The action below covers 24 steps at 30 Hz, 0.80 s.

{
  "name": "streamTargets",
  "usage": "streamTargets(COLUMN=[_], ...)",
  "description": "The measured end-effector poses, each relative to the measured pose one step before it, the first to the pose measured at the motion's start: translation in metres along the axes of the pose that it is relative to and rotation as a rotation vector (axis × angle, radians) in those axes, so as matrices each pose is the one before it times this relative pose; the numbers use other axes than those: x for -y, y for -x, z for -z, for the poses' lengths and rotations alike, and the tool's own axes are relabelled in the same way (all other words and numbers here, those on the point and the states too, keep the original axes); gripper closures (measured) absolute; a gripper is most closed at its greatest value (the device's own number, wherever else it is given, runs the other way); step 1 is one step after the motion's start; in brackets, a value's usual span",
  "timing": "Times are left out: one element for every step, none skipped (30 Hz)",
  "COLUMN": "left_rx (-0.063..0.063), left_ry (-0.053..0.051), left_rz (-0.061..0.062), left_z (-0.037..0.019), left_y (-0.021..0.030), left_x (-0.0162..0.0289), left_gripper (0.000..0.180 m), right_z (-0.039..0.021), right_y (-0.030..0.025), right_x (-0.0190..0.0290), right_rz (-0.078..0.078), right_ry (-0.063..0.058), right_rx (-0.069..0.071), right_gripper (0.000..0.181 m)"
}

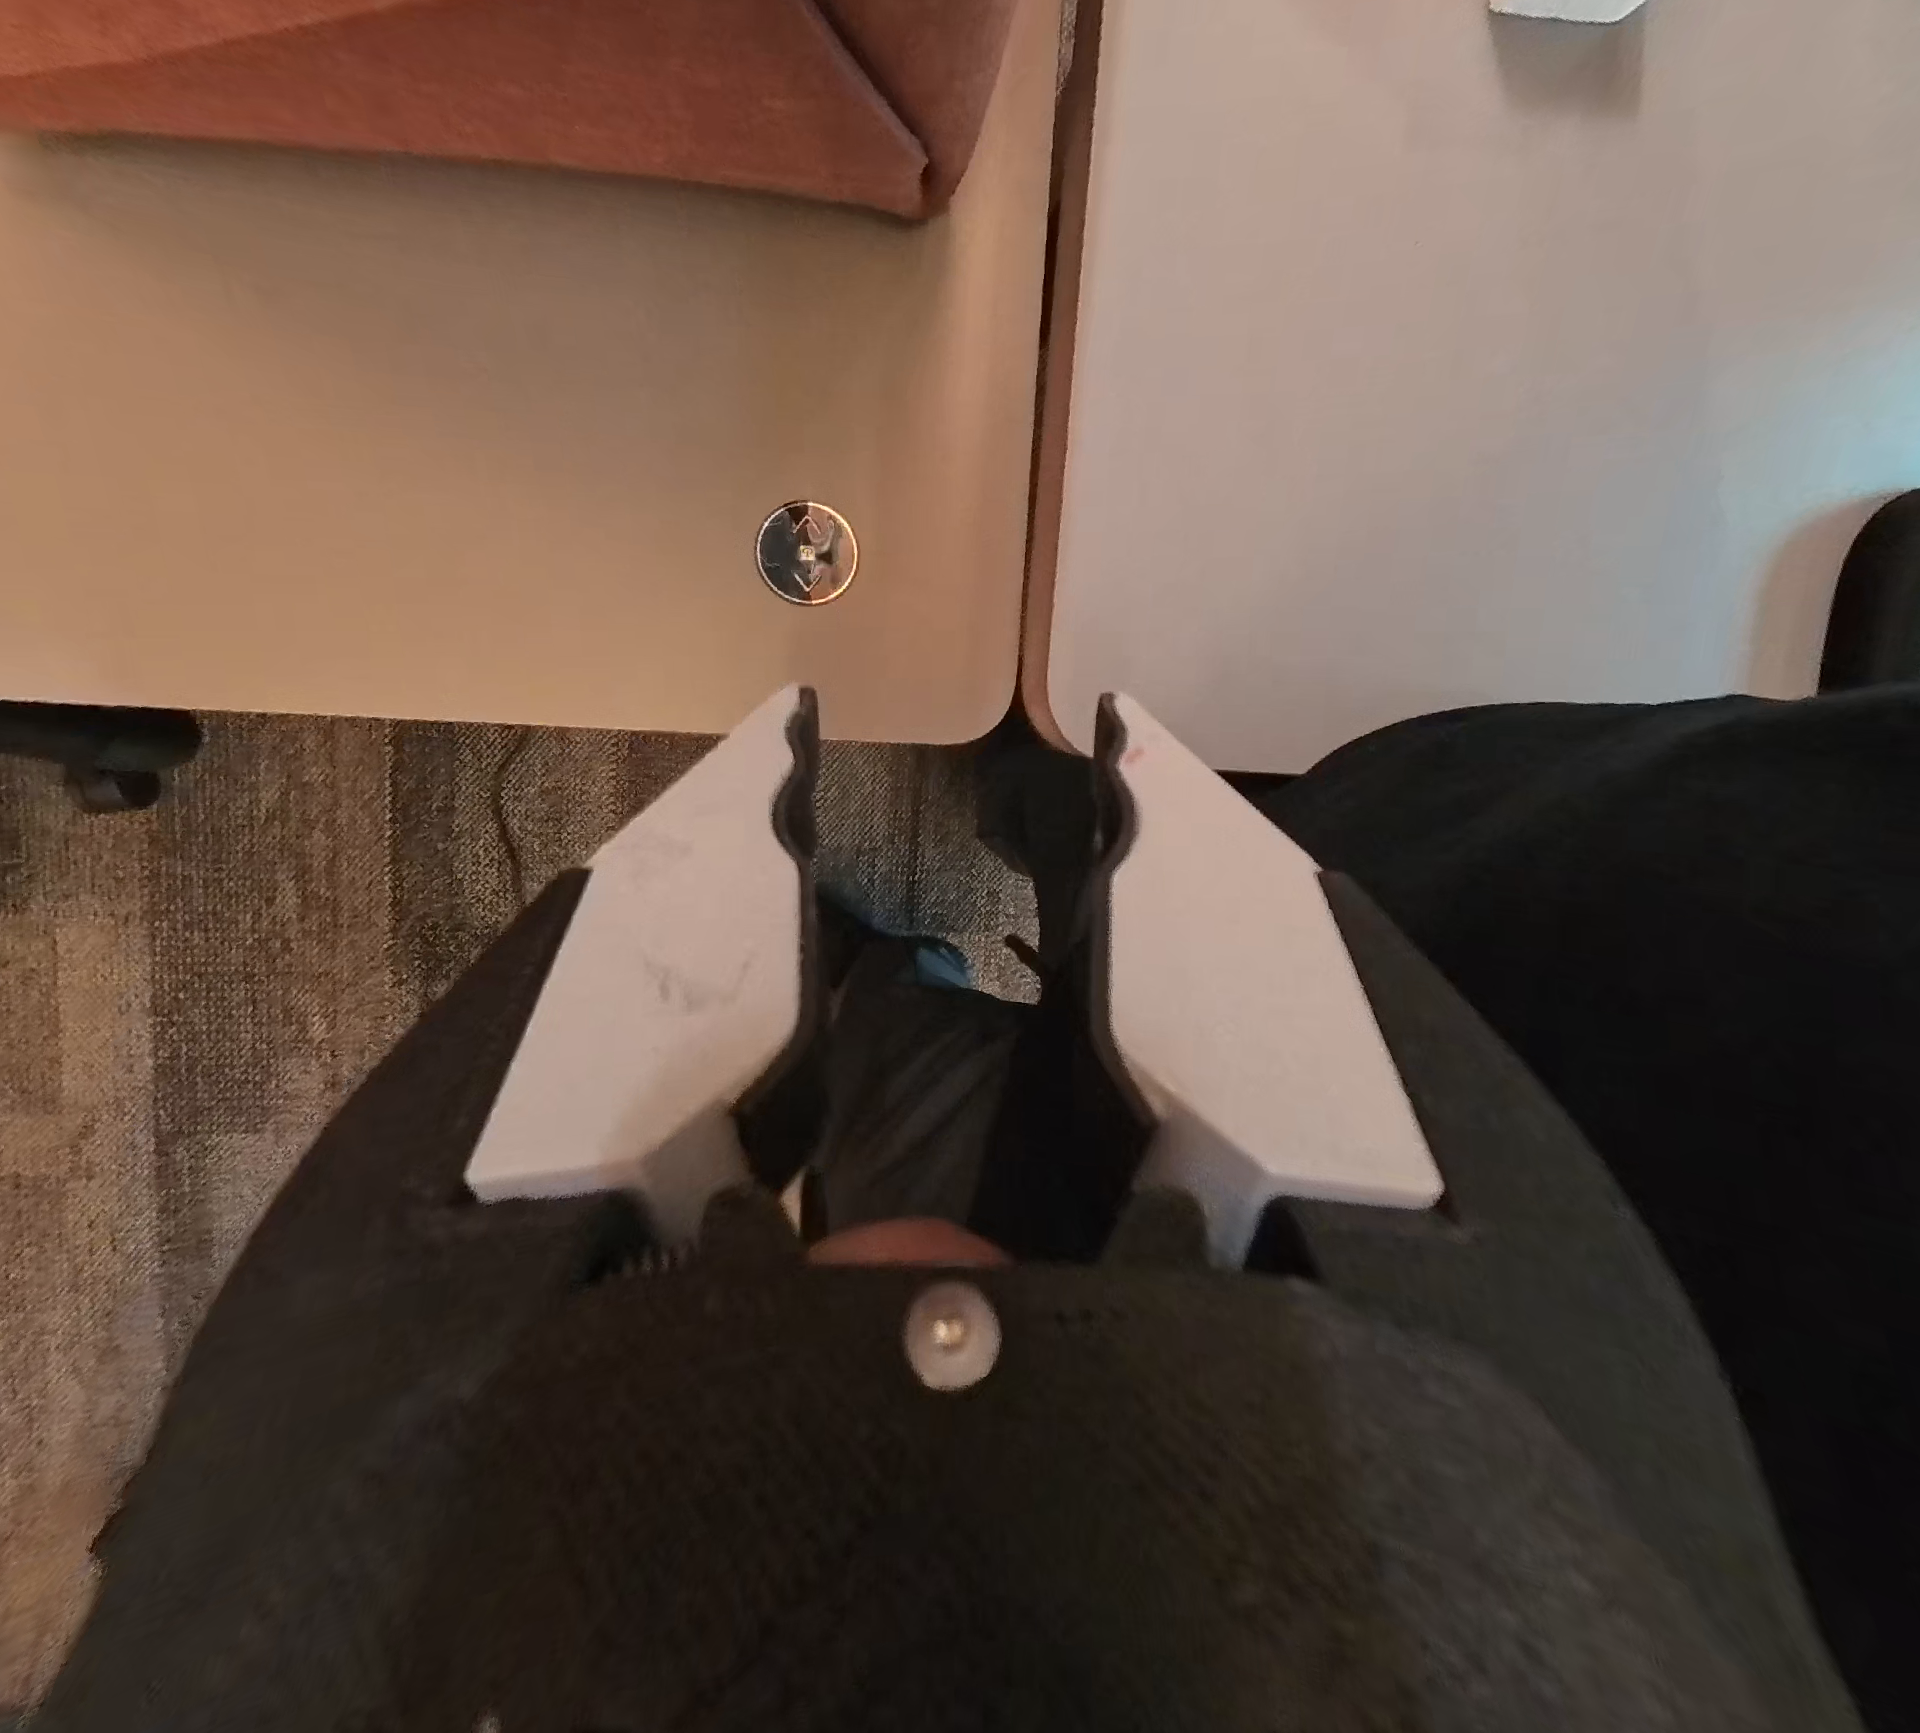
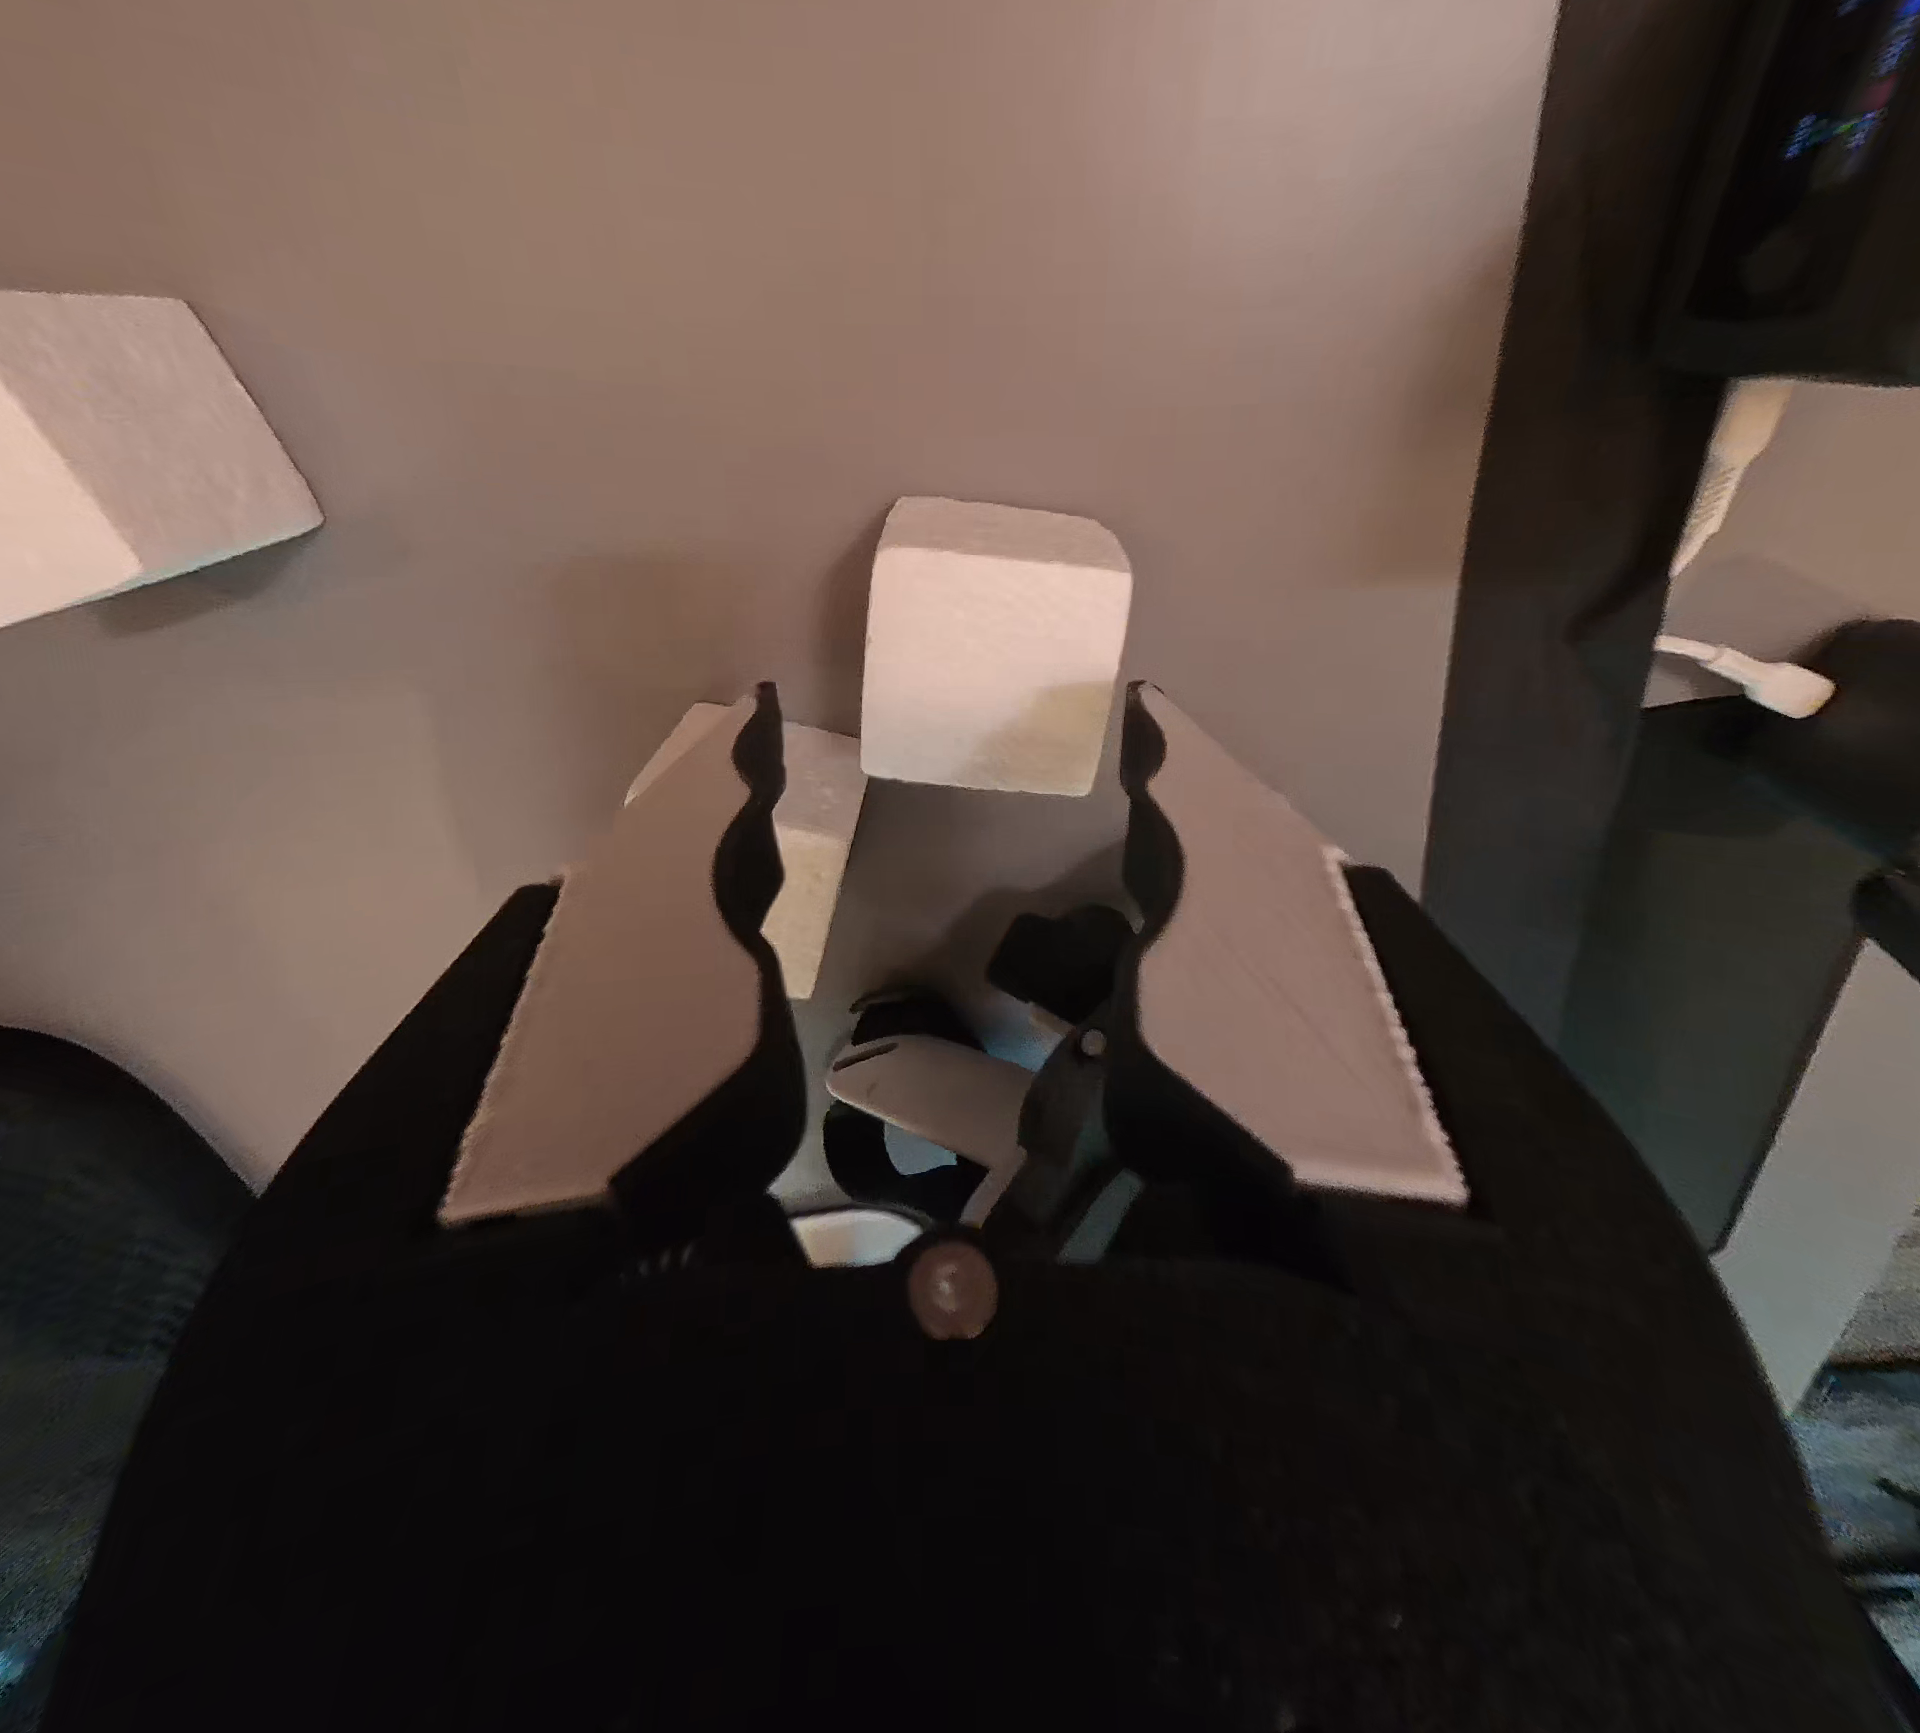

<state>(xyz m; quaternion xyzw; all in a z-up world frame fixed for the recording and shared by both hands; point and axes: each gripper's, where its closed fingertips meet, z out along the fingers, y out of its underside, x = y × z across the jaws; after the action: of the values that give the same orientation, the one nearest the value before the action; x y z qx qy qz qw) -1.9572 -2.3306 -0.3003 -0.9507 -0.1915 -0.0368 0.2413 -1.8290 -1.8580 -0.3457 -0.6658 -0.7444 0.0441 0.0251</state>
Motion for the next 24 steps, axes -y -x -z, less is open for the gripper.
streamTargets(left_rx=[-0.0017, -0.0047, -0.0047, -0.0025, 0.0008, 0.0032, 0.0036, 0.0033, 0.0010, -0.0012, -0.0015, -0.0027, -0.0037, -0.0021, -0.0001, 0.0017, 0.0011, -0.0010, -0.0015, -0.0008, -0.0005, -0.0011, 0.0012, 0.0036], left_ry=[0.0001, 0.0010, 0.0023, 0.0016, -0.0004, -0.0017, -0.0016, -0.0013, 0.0003, 0.0018, 0.0012, 0.0000, 0.0010, 0.0030, 0.0035, 0.0021, 0.0013, 0.0010, 0.0002, -0.0002, -0.0007, -0.0010, 0.0002, 0.0011], left_rz=[0.0062, 0.0054, 0.0033, -0.0001, -0.0034, -0.0046, -0.0036, -0.0009, 0.0025, 0.0050, 0.0052, 0.0037, 0.0006, -0.0039, -0.0082, -0.0096, -0.0073, -0.0031, 0.0002, 0.0024, 0.0038, 0.0032, 0.0011, -0.0006], left_z=[-0.00022, -0.00056, -0.00063, -0.00034, -0.00004, 0.00031, 0.00051, 0.00051, 0.00035, 0.00014, 0.00000, -0.00009, -0.00034, -0.00056, -0.00045, -0.00037, -0.00046, -0.00030, -0.00027, -0.00029, -0.00019, -0.00017, -0.00013, -0.00016], left_y=[0.00026, -0.00051, -0.00083, -0.00080, -0.00046, -0.00023, 0.00000, 0.00036, 0.00038, 0.00028, 0.00025, -0.00007, -0.00070, -0.00091, -0.00079, -0.00065, -0.00065, -0.00055, -0.00033, -0.00002, 0.00003, -0.00016, -0.00001, 0.00029], left_x=[-0.00124, -0.00116, -0.00075, -0.00019, 0.00043, 0.00056, 0.00027, -0.00016, -0.00077, -0.00088, -0.00059, -0.00006, 0.00018, 0.00009, 0.00036, 0.00058, 0.00066, 0.00061, 0.00051, 0.00046, 0.00053, 0.00066, 0.00047, 0.00022], left_gripper=[0.129, 0.129, 0.129, 0.129, 0.129, 0.129, 0.129, 0.130, 0.130, 0.130, 0.130, 0.130, 0.130, 0.130, 0.130, 0.130, 0.130, 0.130, 0.130, 0.130, 0.130, 0.130, 0.130, 0.130], right_z=[0.00089, -0.00154, -0.00362, -0.00474, -0.00522, -0.00483, -0.00323, -0.00057, 0.00236, 0.00550, 0.00903, 0.01270, 0.01564, 0.01754, 0.01841, 0.01833, 0.01688, 0.01455, 0.01174, 0.00899, 0.00607, 0.00336, 0.00113, -0.00045], right_y=[-0.00172, -0.00139, -0.00062, -0.00009, 0.00104, 0.00145, 0.00101, -0.00001, -0.00044, -0.00172, -0.00380, -0.00666, -0.00952, -0.01123, -0.01365, -0.01635, -0.01774, -0.01787, -0.01743, -0.01646, -0.01472, -0.01218, -0.00942, -0.00623], right_x=[0.00202, 0.00125, -0.00017, -0.00115, -0.00141, -0.00121, -0.00109, 0.00024, 0.00061, 0.00117, 0.00263, 0.00425, 0.00614, 0.00765, 0.00873, 0.00876, 0.00840, 0.00762, 0.00657, 0.00579, 0.00516, 0.00479, 0.00453, 0.00443], right_rz=[0.0103, 0.0130, 0.0103, 0.0049, -0.0024, -0.0096, -0.0105, -0.0092, -0.0047, 0.0018, 0.0054, 0.0038, 0.0002, -0.0032, -0.0056, -0.0040, -0.0007, -0.0007, -0.0009, -0.0007, -0.0013, -0.0060, -0.0109, -0.0098], right_ry=[-0.0093, 0.0000, 0.0123, 0.0185, 0.0163, 0.0113, 0.0050, -0.0041, -0.0049, -0.0040, -0.0089, -0.0135, -0.0206, -0.0253, -0.0262, -0.0220, -0.0162, -0.0088, -0.0007, 0.0039, 0.0056, 0.0073, 0.0081, 0.0080], right_rx=[-0.0098, -0.0086, -0.0045, -0.0021, 0.0037, 0.0054, 0.0025, -0.0042, -0.0050, -0.0103, -0.0178, -0.0255, -0.0281, -0.0217, -0.0216, -0.0264, -0.0252, -0.0200, -0.0150, -0.0124, -0.0056, 0.0039, 0.0120, 0.0197], right_gripper=[0.117, 0.116, 0.116, 0.116, 0.116, 0.119, 0.127, 0.126, 0.127, 0.127, 0.127, 0.127, 0.127, 0.127, 0.127, 0.127, 0.127, 0.127, 0.127, 0.127, 0.127, 0.127, 0.127, 0.127])
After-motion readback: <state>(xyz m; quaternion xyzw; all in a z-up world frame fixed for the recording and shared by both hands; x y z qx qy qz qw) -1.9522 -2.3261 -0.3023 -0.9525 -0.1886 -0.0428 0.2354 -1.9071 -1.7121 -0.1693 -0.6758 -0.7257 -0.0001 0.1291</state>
